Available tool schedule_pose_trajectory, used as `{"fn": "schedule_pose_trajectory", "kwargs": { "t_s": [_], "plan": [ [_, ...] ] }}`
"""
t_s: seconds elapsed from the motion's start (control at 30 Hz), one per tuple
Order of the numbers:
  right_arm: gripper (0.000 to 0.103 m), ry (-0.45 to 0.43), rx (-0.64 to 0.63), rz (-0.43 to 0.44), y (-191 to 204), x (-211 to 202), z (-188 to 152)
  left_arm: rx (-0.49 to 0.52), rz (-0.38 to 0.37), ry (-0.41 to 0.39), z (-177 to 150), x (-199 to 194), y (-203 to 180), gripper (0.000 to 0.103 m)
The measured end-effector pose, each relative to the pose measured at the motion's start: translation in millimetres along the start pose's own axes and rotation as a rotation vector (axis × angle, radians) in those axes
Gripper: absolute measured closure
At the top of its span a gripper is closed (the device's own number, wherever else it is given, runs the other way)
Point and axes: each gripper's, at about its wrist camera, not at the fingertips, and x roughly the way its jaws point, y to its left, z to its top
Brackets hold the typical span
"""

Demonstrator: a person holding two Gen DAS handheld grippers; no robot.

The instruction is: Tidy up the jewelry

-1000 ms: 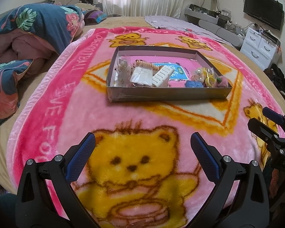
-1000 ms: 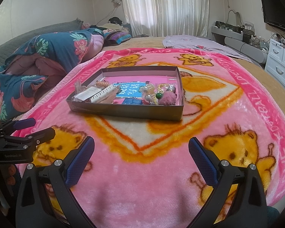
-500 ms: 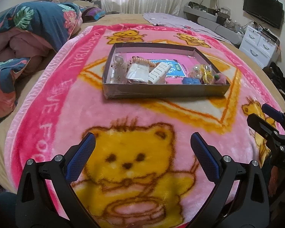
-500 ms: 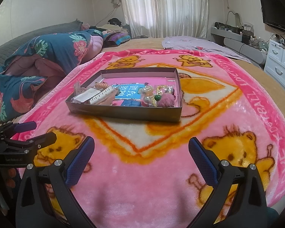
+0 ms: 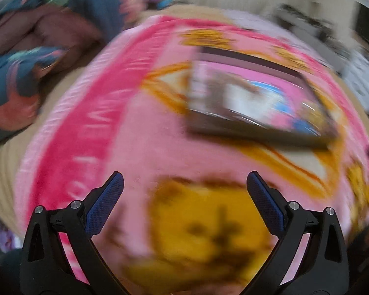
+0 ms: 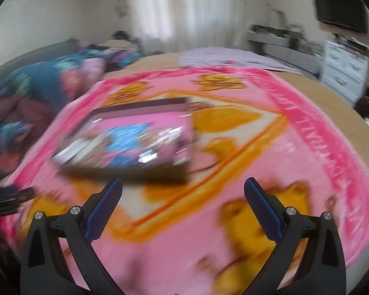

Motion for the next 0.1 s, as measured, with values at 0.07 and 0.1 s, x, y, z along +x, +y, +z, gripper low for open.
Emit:
{"fn": "schedule_pose_trajectory", "kwargs": {
  "t_s": [0.07, 0.1],
  "plan": [
    [0.004, 0.03, 0.076, -0.098, -37.5, 28.6, 24.9, -0.064, 0.098, -0.018, 24.3, 10.6, 28.8, 0.009],
    [0.004, 0.042, 0.096, -0.199, -59.2, 47.0, 38.1, -0.086, 0.135, -0.022, 33.6, 16.0, 39.8, 0.009]
  ]
}}
